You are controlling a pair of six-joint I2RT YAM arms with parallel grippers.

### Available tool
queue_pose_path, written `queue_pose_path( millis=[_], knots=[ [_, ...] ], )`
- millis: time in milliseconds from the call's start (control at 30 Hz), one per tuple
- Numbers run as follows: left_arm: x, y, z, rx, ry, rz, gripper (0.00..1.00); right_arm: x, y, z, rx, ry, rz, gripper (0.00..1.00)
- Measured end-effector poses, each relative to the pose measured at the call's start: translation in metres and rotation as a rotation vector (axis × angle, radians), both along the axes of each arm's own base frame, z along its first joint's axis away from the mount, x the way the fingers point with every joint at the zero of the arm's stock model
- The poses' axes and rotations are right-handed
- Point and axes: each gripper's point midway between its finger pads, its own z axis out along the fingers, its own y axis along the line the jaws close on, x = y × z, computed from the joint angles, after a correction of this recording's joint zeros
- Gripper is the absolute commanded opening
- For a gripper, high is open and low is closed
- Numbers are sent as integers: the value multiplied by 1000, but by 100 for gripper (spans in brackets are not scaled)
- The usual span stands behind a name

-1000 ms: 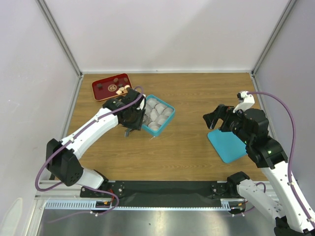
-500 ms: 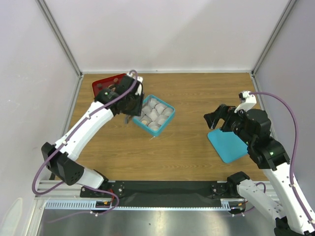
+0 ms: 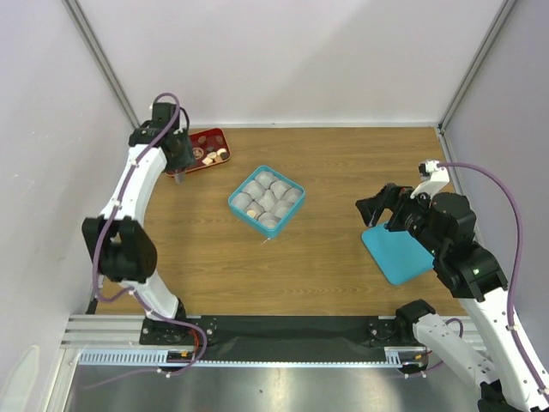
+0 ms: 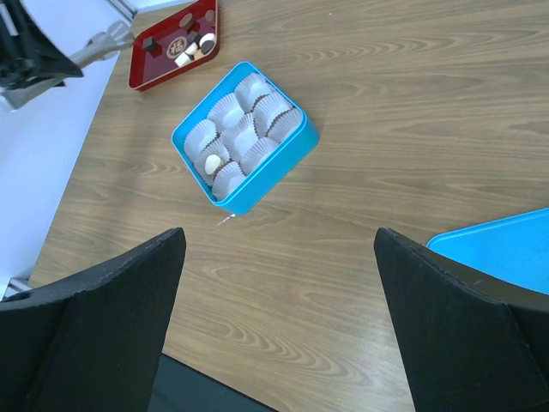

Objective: Pack the chocolate

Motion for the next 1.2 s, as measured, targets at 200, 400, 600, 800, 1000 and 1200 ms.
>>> queue_pose_path(
  millis=[200,400,600,800,1000,1200],
  knots=[
    [28,36,-51,-10,70,117,57,-2,4,0,7,2,22,100],
    [49,41,-77,-12,91,141,58,-2,4,0,4,5,27,100],
    [78,58,-74,-16,43,176,56,0,5,-2,1,12,27,100],
    [88,76,-92,-19,59,199,55,5,7,-6,-4,25,27,100],
    [92,78,-112,-14,91,181,55,13,11,-16,-13,49,26,100],
    [103,79,-112,-12,76,165,52,19,12,-23,-21,63,18,100]
  ],
)
